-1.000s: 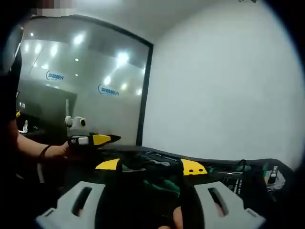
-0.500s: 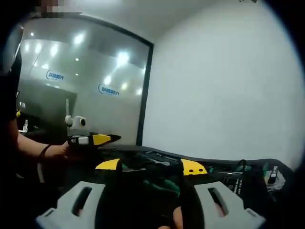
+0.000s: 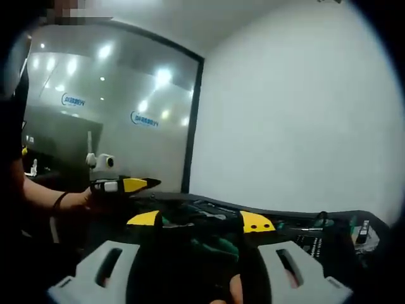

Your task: Pick up the tools and put them into their designated positions in the toolbox.

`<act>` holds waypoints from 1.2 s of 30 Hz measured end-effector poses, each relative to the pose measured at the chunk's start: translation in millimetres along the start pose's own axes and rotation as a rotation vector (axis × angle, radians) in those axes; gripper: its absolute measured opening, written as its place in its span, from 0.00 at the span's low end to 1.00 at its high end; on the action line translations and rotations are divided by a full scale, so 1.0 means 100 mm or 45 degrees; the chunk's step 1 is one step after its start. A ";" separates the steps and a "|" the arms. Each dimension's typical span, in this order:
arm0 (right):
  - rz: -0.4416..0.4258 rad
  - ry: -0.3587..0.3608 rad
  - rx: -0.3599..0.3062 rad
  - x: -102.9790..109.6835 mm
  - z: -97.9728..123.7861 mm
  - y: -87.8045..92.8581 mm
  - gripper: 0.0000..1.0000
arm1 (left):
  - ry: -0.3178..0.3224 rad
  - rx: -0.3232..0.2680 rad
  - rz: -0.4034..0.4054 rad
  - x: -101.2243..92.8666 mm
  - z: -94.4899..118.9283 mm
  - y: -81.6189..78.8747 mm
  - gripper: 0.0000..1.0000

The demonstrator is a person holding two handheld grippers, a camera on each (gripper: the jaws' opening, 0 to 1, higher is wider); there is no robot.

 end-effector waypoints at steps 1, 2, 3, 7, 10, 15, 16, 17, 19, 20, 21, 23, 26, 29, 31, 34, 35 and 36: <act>0.000 -0.001 0.000 0.00 0.00 0.00 0.45 | 0.000 0.002 -0.003 0.00 0.00 0.01 0.37; -0.002 -0.003 -0.001 0.00 0.00 0.00 0.45 | 0.000 0.005 -0.006 0.01 0.00 0.01 0.37; -0.003 -0.003 -0.001 0.01 0.00 -0.01 0.45 | 0.000 0.007 -0.009 0.01 -0.01 0.01 0.37; -0.003 0.000 -0.002 0.00 0.00 -0.01 0.45 | 0.002 0.012 -0.012 0.01 -0.01 0.02 0.37; -0.006 -0.007 -0.001 0.01 0.00 -0.01 0.45 | 0.001 0.012 -0.011 0.01 0.00 0.02 0.37; -0.013 -0.019 -0.005 0.00 0.00 -0.01 0.45 | -0.003 0.007 0.003 -0.03 0.00 0.00 0.37; -0.014 -0.019 -0.005 0.01 0.00 -0.01 0.45 | -0.005 0.008 0.005 -0.03 0.00 0.00 0.37; -0.015 -0.019 -0.005 0.01 0.00 -0.01 0.45 | -0.007 0.009 0.006 -0.03 0.00 0.00 0.37; -0.017 -0.018 -0.005 0.00 0.00 -0.01 0.45 | -0.008 0.012 0.010 -0.04 0.00 0.00 0.37; -0.019 -0.017 -0.006 0.00 0.00 -0.01 0.45 | -0.006 0.014 0.008 -0.05 -0.01 0.00 0.37; -0.020 -0.016 -0.007 0.00 0.00 -0.01 0.45 | -0.004 0.015 0.004 -0.06 -0.01 0.00 0.37; -0.021 -0.021 -0.007 0.01 0.01 -0.01 0.45 | -0.001 0.018 -0.002 -0.07 -0.01 0.00 0.37; -0.018 -0.029 -0.008 0.03 0.01 -0.01 0.45 | 0.005 0.013 0.000 -0.07 -0.01 -0.01 0.37; -0.010 -0.022 0.000 0.02 0.00 0.00 0.45 | 0.007 0.011 0.002 -0.04 -0.01 -0.01 0.37; -0.003 -0.024 0.006 0.04 0.00 0.00 0.45 | 0.009 0.008 0.002 -0.04 -0.01 -0.02 0.37; 0.005 -0.030 0.010 0.08 0.00 0.00 0.45 | 0.014 0.005 0.009 -0.04 -0.01 -0.03 0.36; 0.011 -0.027 0.016 0.08 0.00 0.00 0.45 | 0.016 0.006 0.012 -0.04 -0.01 -0.03 0.36; 0.013 -0.026 0.018 0.09 0.01 0.00 0.45 | 0.015 0.005 0.013 -0.04 -0.01 -0.03 0.36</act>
Point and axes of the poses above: the point that each gripper's makers call its tool centre point, and the gripper's own axes: z roughly backward along the fingers, x roughly to its left, y roughly out of its underside, the point moved 5 cm from there along z, roughly backward along the fingers, and after that the axes turned 3 degrees about y, right-handed, at the moved point
